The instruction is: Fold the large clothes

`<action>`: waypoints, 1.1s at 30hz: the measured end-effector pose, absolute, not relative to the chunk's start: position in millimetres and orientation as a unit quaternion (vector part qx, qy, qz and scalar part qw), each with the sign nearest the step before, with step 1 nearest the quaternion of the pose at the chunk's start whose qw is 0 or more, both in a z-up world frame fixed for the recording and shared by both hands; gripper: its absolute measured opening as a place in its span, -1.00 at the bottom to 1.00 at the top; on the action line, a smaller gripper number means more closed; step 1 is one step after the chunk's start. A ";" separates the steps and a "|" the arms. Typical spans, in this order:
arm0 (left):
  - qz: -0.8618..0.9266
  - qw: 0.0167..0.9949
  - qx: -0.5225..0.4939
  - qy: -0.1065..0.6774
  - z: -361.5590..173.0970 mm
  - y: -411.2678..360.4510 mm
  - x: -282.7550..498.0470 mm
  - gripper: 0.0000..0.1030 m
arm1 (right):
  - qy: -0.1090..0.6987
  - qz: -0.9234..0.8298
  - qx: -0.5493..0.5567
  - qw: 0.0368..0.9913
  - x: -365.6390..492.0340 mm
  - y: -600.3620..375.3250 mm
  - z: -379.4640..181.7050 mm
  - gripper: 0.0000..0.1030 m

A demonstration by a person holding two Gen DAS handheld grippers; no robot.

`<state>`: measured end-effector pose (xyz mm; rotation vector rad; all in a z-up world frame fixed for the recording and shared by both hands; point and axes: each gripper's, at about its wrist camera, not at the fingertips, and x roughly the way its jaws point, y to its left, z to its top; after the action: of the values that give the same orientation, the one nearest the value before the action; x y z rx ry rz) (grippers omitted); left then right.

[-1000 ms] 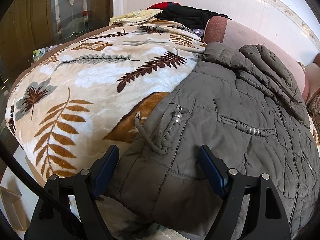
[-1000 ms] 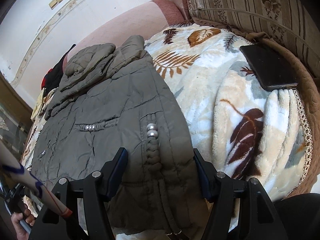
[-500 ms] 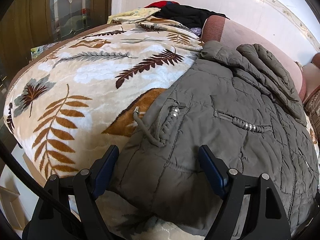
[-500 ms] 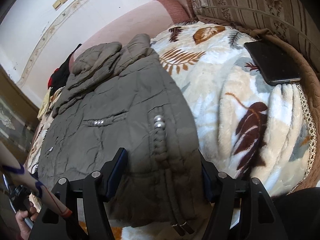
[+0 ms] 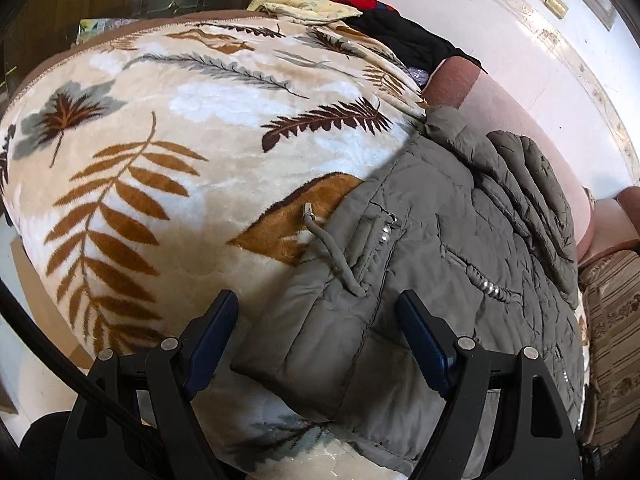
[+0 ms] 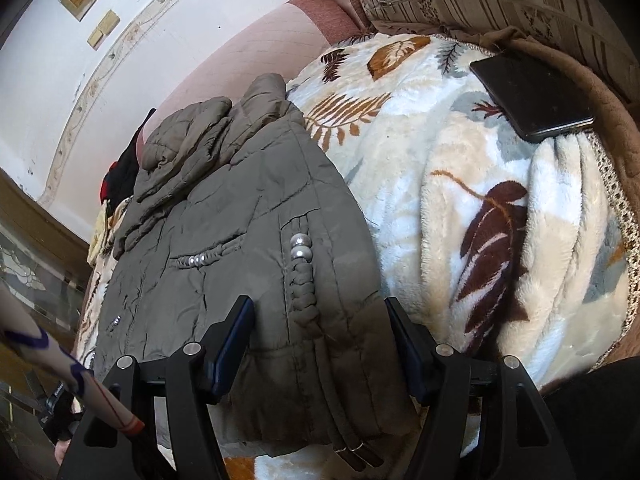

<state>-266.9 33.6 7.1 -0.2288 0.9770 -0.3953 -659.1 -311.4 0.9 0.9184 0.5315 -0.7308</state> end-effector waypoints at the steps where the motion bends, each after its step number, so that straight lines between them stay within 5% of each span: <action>1: -0.192 0.858 -0.105 0.465 7.0 31.7 -268.0 0.56 | 0.246 -0.335 0.434 0.800 -658.7 -312.0 -0.5 0.38; 13: -0.277 0.863 0.000 0.423 16.0 -15.3 -320.5 0.48 | 0.257 -0.263 0.449 0.814 -641.7 -287.8 -4.4 0.36; 18: -0.261 0.881 0.023 0.394 22.2 -18.3 -324.0 0.19 | 0.246 -0.279 0.394 0.840 -636.5 -279.7 13.0 -0.37; 23: -0.249 0.876 0.043 0.410 11.8 -21.8 -318.7 0.18 | 0.269 -0.298 0.355 0.845 -624.5 -273.4 10.5 -0.36; 27: -0.236 0.874 0.055 0.421 3.8 -25.2 -316.7 0.31 | 0.300 -0.298 0.362 0.831 -622.4 -278.2 -4.1 -0.10; 33: -0.226 0.881 0.074 0.409 2.7 -32.2 -319.4 0.32 | 0.306 -0.297 0.357 0.831 -618.1 -278.4 -8.6 0.01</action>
<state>-319.4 -32.2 2.7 0.1550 0.8527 -0.4707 -618.1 -278.4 -8.6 0.7574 0.6498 -0.6291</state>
